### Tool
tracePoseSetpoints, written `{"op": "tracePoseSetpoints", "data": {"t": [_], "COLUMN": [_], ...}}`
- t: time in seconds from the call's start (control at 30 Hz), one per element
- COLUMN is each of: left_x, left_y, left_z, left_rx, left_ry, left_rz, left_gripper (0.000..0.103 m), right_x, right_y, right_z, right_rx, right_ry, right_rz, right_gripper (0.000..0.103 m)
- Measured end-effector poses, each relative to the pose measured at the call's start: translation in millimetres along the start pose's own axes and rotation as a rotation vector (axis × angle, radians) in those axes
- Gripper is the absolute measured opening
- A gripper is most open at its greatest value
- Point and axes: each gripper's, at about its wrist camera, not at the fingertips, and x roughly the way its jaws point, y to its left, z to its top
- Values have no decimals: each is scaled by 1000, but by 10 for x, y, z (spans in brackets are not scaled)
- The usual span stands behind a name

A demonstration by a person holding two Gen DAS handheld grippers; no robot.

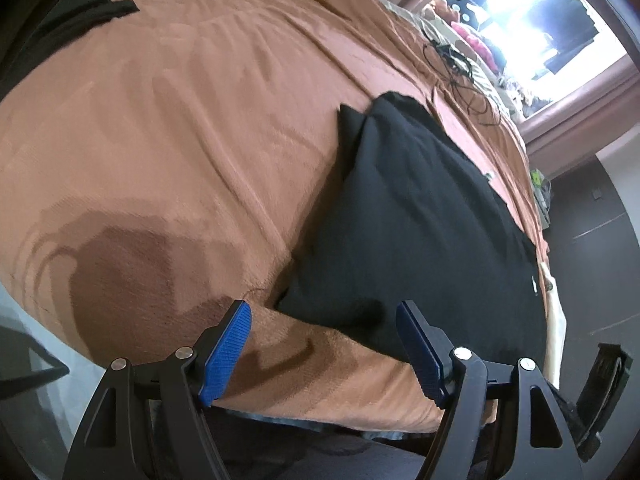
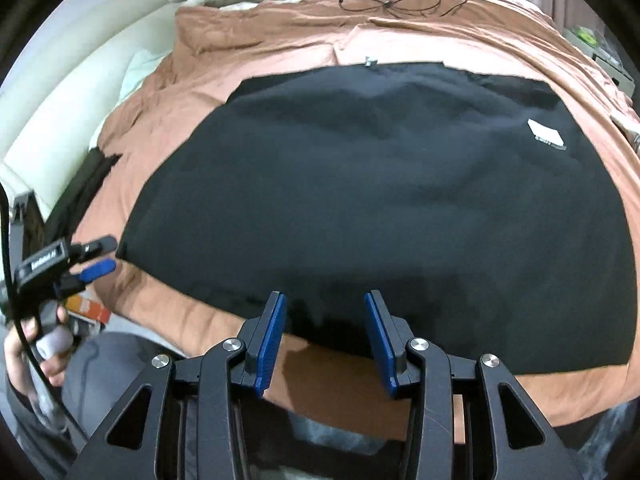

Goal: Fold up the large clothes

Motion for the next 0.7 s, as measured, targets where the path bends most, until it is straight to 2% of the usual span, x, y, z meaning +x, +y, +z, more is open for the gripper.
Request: {"op": "tracePoseSetpoints", "data": {"t": [0.1, 0.3, 0.5, 0.7], "left_x": [55, 146, 141, 121], "left_y": [54, 95, 123, 148], "left_z": [1, 0, -14, -11], "left_rx": [-27, -39, -51, -83], "left_ry": [18, 17, -6, -16], "left_rz": [-2, -11, -33, -49], "left_gripper": [75, 71, 66, 59], "right_x": [128, 379, 481, 613], "right_y": [8, -25, -38, -221], "right_z": [-43, 105, 413, 782], "right_rx": [-11, -12, -8, 60], "right_ry": [17, 49, 28, 21], "right_rz": [-15, -45, -84, -103], "right_gripper": [42, 42, 41, 41]}}
